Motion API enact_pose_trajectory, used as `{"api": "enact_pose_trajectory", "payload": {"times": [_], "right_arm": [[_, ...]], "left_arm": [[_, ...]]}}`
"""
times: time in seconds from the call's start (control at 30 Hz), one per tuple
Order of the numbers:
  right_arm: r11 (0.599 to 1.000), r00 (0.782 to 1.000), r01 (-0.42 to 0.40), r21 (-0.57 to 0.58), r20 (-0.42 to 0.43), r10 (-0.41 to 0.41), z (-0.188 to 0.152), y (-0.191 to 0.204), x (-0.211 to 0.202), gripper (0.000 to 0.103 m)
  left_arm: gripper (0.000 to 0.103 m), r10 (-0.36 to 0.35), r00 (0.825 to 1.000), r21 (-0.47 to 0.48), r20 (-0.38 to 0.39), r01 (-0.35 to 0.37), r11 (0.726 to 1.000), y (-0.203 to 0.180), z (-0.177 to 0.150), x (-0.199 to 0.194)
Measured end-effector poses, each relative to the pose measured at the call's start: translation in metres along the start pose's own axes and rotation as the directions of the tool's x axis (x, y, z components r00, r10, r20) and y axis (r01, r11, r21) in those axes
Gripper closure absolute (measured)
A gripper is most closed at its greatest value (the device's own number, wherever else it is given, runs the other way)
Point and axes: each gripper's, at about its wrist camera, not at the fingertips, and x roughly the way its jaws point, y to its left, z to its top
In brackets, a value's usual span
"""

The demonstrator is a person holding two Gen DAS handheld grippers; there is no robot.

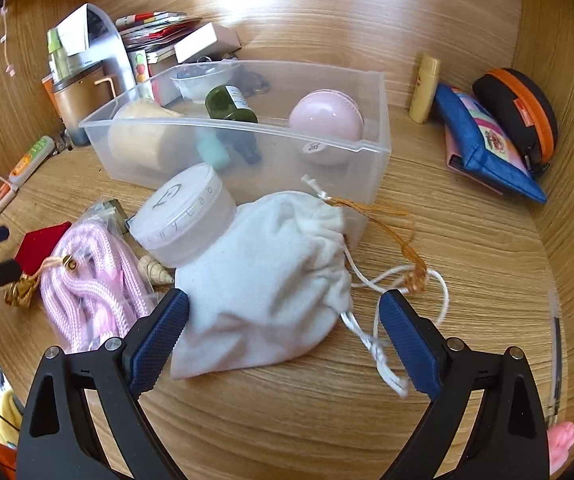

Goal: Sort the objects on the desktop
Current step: 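Move the left gripper to the red velvet pouch while the right approaches the white drawstring bag, then close the left gripper on the red velvet pouch while the right grips the white drawstring bag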

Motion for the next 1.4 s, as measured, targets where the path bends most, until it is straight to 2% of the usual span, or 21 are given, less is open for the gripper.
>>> {"api": "enact_pose_trajectory", "payload": {"times": [0.17, 0.3, 0.47, 0.6, 0.7, 0.8, 0.9, 1.17, 1.23, 1.37, 1.4], "right_arm": [[1.000, 1.000, -0.018, 0.025, -0.023, 0.018, 0.003, -0.001, 0.008, 0.005], [1.000, 1.000, -0.005, 0.009, -0.019, 0.006, 0.006, 0.003, 0.008, 0.005], [1.000, 0.999, 0.007, -0.027, -0.042, -0.008, 0.007, 0.011, 0.018, 0.005], [1.000, 0.999, 0.003, -0.029, -0.049, -0.005, 0.009, 0.011, 0.022, 0.005], [1.000, 0.998, 0.007, -0.031, -0.057, -0.008, 0.010, 0.012, 0.026, 0.005], [0.999, 0.999, 0.010, -0.045, -0.046, -0.013, 0.011, 0.015, 0.024, 0.006], [0.999, 0.999, 0.006, -0.053, -0.035, -0.008, 0.010, 0.016, 0.022, 0.007], [0.998, 0.999, -0.024, -0.059, -0.029, 0.022, 0.009, 0.017, 0.022, 0.019], [0.998, 0.999, -0.023, -0.062, -0.026, 0.021, 0.008, 0.018, 0.022, 0.022], [0.997, 0.999, -0.026, -0.070, -0.021, 0.025, 0.007, 0.020, 0.021, 0.027], [0.997, 1.000, -0.026, -0.076, -0.016, 0.024, 0.007, 0.020, 0.021, 0.029]], "left_arm": [[0.001, -0.052, 0.999, -0.001, -0.005, 0.052, 0.999, 0.000, -0.002, -0.003], [0.001, -0.067, 0.998, 0.029, -0.004, 0.067, 0.997, -0.004, -0.002, -0.005], [0.001, -0.069, 0.996, 0.045, -0.056, 0.072, 0.996, -0.009, -0.003, 0.010], [0.001, -0.079, 0.996, 0.068, -0.050, 0.082, 0.994, -0.014, -0.001, 0.014], [0.001, -0.029, 0.998, 0.103, -0.049, 0.034, 0.994, -0.021, 0.000, 0.020], [0.000, 0.063, 0.998, 0.121, -0.025, -0.060, 0.991, -0.020, 0.000, 0.026], [0.000, 0.088, 0.996, 0.081, -0.026, -0.086, 0.993, -0.011, 0.004, 0.028], [0.000, 0.033, 0.997, -0.031, -0.066, -0.035, 0.999, 0.014, 0.026, 0.034], [0.000, 0.051, 0.996, -0.027, -0.077, -0.054, 0.998, 0.017, 0.031, 0.039], [0.000, 0.125, 0.988, 0.039, -0.091, -0.122, 0.992, 0.015, 0.036, 0.050], [0.000, 0.124, 0.989, 0.045, -0.083, -0.120, 0.992, 0.015, 0.036, 0.051]]}}
